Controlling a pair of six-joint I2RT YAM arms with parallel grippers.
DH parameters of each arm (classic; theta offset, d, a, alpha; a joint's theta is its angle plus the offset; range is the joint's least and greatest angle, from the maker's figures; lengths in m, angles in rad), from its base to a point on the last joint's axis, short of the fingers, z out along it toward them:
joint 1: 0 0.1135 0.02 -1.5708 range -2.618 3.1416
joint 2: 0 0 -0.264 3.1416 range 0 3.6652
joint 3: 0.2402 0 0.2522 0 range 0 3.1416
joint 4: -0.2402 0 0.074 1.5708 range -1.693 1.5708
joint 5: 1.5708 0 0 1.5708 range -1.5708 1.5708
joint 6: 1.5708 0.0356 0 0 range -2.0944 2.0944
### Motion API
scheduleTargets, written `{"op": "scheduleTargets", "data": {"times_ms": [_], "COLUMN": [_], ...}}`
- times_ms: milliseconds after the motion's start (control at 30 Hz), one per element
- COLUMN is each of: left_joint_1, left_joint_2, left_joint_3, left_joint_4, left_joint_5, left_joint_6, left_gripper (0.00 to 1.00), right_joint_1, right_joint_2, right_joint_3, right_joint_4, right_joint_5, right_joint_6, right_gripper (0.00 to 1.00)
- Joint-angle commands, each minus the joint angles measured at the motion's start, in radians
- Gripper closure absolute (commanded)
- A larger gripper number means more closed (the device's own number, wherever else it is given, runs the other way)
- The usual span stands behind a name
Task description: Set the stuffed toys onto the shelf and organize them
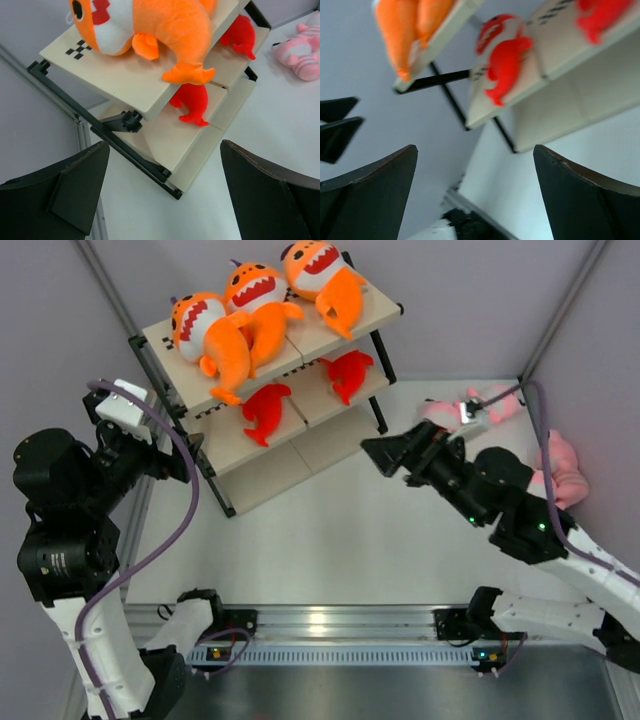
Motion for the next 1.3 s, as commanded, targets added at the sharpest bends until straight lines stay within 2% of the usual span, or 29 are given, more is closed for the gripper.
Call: {"op": "scheduleTargets", "data": {"times_ms": [0, 100, 167, 233, 267, 300, 333, 367, 433, 467, 533, 567, 667, 767, 900, 933, 1000, 1133, 1267], "left_joint_1": [0.000, 0.000, 0.000, 0.000, 0.000, 0.000, 0.000, 0.000, 0.000, 0.000, -0.001, 0.000, 0.000, -0.001, 0.016, 0.023, 0.034, 0.075, 0.109], "left_joint_2": [-0.006, -0.026, -0.052, -0.075, -0.101, -0.113, -0.129, -0.158, -0.186, -0.210, -0.235, -0.261, -0.305, -0.325, -0.310, -0.308, -0.298, -0.285, -0.273], "left_joint_3": [-0.037, -0.071, -0.118, -0.152, -0.197, -0.215, -0.238, -0.272, -0.303, -0.317, -0.359, -0.379, -0.444, -0.504, -0.548, -0.548, -0.547, -0.545, -0.553], "left_joint_4": [0.014, -0.045, -0.069, -0.104, -0.109, -0.114, -0.120, -0.118, -0.129, -0.131, -0.132, -0.132, -0.132, -0.132, -0.129, -0.131, -0.131, -0.129, -0.131], "left_joint_5": [-0.134, -0.248, -0.309, -0.396, -0.421, -0.438, -0.506, -0.526, -0.566, -0.577, -0.599, -0.600, -0.594, -0.605, -0.628, -0.631, -0.636, -0.633, -0.616], "left_joint_6": [0.008, 0.028, 0.042, 0.067, 0.074, 0.087, 0.087, 0.090, 0.091, 0.091, 0.088, 0.090, 0.100, 0.120, 0.145, 0.148, 0.157, 0.168, 0.171], "left_gripper": [0.01, 0.01, 0.02, 0.01, 0.01, 0.01, 0.01, 0.01, 0.01, 0.01, 0.01, 0.02, 0.01, 0.02, 0.01, 0.01, 0.01, 0.01, 0.02], "right_joint_1": [-0.119, -0.251, -0.369, -0.467, -0.585, -0.650, -0.719, -0.829, -0.972, -1.017, -1.153, -1.183, -1.246, -1.272, -1.290, -1.289, -1.283, -1.270, -1.267], "right_joint_2": [-0.158, -0.249, -0.226, -0.165, -0.084, -0.045, -0.010, 0.041, 0.079, 0.128, 0.196, 0.269, 0.430, 0.608, 0.806, 0.881, 0.955, 1.101, 1.211], "right_joint_3": [-0.103, -0.171, -0.174, -0.163, -0.149, -0.148, -0.152, -0.180, -0.241, -0.255, -0.258, -0.249, -0.174, -0.051, 0.054, 0.102, 0.166, 0.292, 0.392], "right_joint_4": [-0.375, -0.426, -0.429, -0.438, -0.438, -0.432, -0.381, -0.342, -0.227, -0.117, -0.025, 0.059, 0.161, 0.178, 0.270, 0.273, 0.269, 0.273, 0.240], "right_joint_5": [0.196, 0.278, 0.248, 0.121, 0.053, -0.088, -0.152, -0.200, -0.321, -0.355, -0.455, -0.464, -0.454, -0.408, -0.449, -0.459, -0.454, -0.375, -0.386], "right_joint_6": [-0.181, -0.282, -0.377, -0.428, -0.455, -0.460, -0.465, -0.463, -0.442, -0.395, -0.347, -0.295, -0.238, -0.219, -0.167, -0.155, -0.138, -0.086, -0.077], "right_gripper": [0.01, 0.01, 0.01, 0.01, 0.00, 0.01, 0.01, 0.01, 0.01, 0.01, 0.00, 0.00, 0.01, 0.02, 0.12, 0.17, 0.19, 0.18, 0.19]}}
